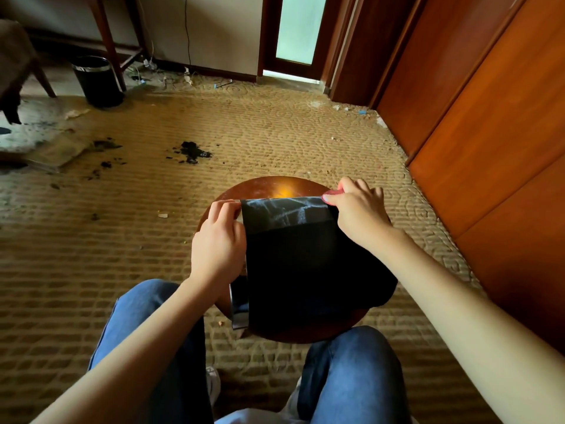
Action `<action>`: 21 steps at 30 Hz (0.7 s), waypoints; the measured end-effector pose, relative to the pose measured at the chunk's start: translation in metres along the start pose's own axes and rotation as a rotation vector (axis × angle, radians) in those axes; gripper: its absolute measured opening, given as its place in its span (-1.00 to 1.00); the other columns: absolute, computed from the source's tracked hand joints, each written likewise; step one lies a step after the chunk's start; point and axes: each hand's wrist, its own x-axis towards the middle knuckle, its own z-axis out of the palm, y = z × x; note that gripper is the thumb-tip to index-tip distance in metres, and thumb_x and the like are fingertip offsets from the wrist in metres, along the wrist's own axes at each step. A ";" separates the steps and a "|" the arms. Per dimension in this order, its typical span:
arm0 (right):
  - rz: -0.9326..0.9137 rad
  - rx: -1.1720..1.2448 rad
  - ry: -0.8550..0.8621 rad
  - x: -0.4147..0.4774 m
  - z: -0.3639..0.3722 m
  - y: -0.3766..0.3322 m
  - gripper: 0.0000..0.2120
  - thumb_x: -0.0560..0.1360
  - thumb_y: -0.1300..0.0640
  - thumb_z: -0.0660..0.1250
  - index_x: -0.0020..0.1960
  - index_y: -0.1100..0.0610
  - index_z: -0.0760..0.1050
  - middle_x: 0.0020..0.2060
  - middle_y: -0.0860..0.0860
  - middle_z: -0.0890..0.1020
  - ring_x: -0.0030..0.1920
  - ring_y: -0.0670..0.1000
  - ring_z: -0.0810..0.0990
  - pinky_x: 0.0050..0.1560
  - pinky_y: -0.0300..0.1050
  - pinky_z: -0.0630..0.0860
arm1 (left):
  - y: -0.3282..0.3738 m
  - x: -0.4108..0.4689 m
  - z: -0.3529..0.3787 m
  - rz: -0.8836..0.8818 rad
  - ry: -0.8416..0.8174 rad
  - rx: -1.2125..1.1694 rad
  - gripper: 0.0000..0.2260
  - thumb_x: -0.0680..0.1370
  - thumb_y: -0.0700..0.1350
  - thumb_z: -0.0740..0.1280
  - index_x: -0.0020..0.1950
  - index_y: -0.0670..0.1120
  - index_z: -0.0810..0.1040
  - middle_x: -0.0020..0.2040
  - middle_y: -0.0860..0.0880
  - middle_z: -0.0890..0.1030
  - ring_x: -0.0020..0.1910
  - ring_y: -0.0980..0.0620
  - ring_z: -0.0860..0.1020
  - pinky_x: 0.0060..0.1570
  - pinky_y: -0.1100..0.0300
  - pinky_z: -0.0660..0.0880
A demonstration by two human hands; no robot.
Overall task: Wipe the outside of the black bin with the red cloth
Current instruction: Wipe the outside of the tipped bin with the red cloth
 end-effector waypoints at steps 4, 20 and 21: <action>-0.106 0.016 0.176 -0.045 0.004 0.009 -0.52 0.43 0.40 0.30 0.26 0.02 0.53 0.02 0.08 0.48 0.05 0.20 0.45 -0.03 0.05 0.29 | -0.002 0.006 0.003 -0.027 0.004 0.008 -0.68 0.55 -0.05 0.03 0.23 -0.05 0.43 0.23 -0.01 0.42 0.03 -0.17 0.53 -0.01 -0.12 0.50; -0.093 0.126 0.128 -0.015 0.005 -0.002 -0.65 0.51 0.34 0.27 0.18 0.01 0.56 0.04 0.07 0.48 0.09 0.20 0.42 0.08 0.09 0.33 | -0.001 0.007 0.002 -0.035 -0.003 0.027 -0.67 0.56 -0.05 0.03 0.23 -0.05 0.46 0.23 -0.01 0.45 0.08 -0.14 0.53 0.05 -0.12 0.46; -0.108 0.177 0.195 -0.027 0.006 0.001 -0.67 0.47 0.37 0.32 0.12 0.03 0.56 -0.04 0.08 0.51 0.00 0.23 0.47 0.00 0.10 0.41 | -0.002 0.009 0.003 -0.041 -0.002 0.016 -0.69 0.57 -0.07 0.04 0.23 -0.05 0.46 0.24 -0.01 0.45 0.08 -0.14 0.52 0.06 -0.14 0.46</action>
